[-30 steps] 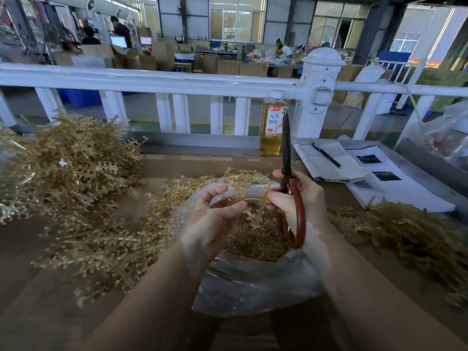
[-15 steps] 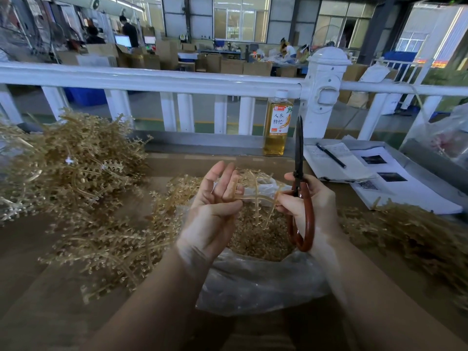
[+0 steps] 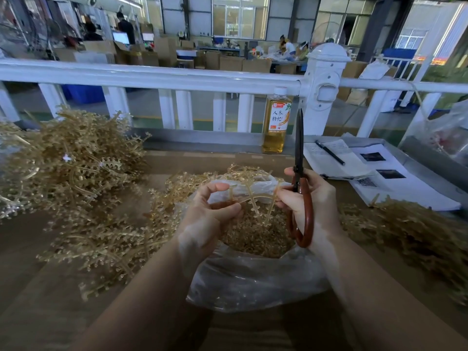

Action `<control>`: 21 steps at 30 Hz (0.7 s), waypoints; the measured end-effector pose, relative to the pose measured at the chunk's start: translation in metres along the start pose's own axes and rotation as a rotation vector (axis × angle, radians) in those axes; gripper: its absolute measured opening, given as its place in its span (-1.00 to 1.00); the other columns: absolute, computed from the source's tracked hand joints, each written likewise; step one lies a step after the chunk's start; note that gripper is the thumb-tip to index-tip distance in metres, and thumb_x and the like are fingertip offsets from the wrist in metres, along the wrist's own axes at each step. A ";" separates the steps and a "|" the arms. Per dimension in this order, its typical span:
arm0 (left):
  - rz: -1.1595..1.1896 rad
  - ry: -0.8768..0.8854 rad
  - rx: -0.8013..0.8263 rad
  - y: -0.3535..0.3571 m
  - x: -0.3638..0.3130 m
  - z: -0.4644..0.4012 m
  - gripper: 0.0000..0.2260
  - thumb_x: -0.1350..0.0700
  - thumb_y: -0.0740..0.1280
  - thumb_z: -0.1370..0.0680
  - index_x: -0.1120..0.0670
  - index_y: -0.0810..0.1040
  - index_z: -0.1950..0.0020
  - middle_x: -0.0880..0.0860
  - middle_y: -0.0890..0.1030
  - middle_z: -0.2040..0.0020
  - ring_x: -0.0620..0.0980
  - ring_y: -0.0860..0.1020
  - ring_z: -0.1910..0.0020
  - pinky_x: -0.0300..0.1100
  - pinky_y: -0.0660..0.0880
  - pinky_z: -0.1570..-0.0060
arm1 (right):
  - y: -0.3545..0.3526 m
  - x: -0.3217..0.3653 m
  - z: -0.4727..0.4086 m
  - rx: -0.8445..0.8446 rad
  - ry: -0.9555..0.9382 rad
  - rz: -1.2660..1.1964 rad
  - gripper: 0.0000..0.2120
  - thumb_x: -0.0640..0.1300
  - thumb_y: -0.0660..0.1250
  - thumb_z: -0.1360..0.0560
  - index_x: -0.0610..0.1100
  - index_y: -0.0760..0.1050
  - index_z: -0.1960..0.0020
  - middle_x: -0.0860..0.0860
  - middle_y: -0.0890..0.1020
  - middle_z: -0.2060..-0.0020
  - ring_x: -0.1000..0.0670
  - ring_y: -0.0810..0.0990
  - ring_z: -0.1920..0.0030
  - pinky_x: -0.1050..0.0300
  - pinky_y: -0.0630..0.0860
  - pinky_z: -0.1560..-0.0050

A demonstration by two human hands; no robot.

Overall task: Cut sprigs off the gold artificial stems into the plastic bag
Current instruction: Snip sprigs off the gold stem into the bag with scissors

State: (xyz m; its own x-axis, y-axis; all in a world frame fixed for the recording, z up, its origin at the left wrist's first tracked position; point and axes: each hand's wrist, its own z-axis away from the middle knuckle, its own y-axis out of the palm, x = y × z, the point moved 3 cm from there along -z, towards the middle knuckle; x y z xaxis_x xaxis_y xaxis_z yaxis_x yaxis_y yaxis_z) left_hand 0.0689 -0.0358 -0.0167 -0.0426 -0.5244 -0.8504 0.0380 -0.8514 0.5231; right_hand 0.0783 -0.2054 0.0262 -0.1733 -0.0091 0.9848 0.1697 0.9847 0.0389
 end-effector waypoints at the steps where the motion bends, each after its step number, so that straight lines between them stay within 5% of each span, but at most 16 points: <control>1: 0.004 0.003 0.003 -0.001 0.000 -0.001 -0.62 0.52 0.27 -0.43 0.07 0.43 -0.04 0.18 0.66 0.23 0.03 0.66 0.25 -0.22 0.62 0.22 | 0.000 0.000 0.000 0.000 0.007 -0.003 -0.69 -0.47 0.40 -0.41 -0.15 0.54 -0.03 -0.10 0.62 0.29 0.08 0.58 0.44 0.32 0.54 0.36; 12: -0.115 -0.092 -0.006 -0.006 0.001 -0.001 -0.75 0.40 0.34 -0.45 0.20 0.47 -0.08 0.22 0.62 0.01 -0.03 0.66 0.25 -0.27 0.53 0.46 | -0.004 -0.003 -0.001 -0.014 0.039 0.005 -0.67 -0.46 0.40 -0.39 -0.06 0.54 0.04 -0.08 0.61 0.26 0.09 0.58 0.46 0.33 0.52 0.38; 17: -0.005 -0.086 -0.026 -0.006 0.003 -0.003 -0.84 0.45 0.33 -0.42 0.21 0.54 0.12 0.13 0.62 0.22 -0.06 0.65 0.31 -0.31 0.55 0.42 | -0.006 -0.010 -0.007 -0.003 0.014 0.097 -0.70 -0.45 0.42 -0.38 -0.11 0.55 0.01 -0.05 0.61 0.30 0.09 0.57 0.48 0.32 0.53 0.39; 21: 0.070 -0.062 -0.125 -0.007 0.009 -0.008 -0.85 0.42 0.33 -0.44 0.19 0.51 0.21 0.09 0.64 0.34 -0.05 0.66 0.33 -0.31 0.56 0.41 | -0.006 -0.016 -0.005 0.101 -0.055 0.297 -0.76 -0.20 0.51 -0.40 -0.04 0.55 -0.01 0.04 0.62 0.27 0.11 0.58 0.30 0.35 0.48 0.29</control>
State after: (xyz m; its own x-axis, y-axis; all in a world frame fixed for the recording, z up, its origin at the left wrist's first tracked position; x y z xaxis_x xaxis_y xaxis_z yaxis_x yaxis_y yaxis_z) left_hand 0.0767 -0.0343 -0.0280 -0.0970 -0.5853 -0.8050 0.1671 -0.8069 0.5666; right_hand 0.0851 -0.2117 0.0110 -0.1836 0.2883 0.9398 0.1242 0.9552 -0.2687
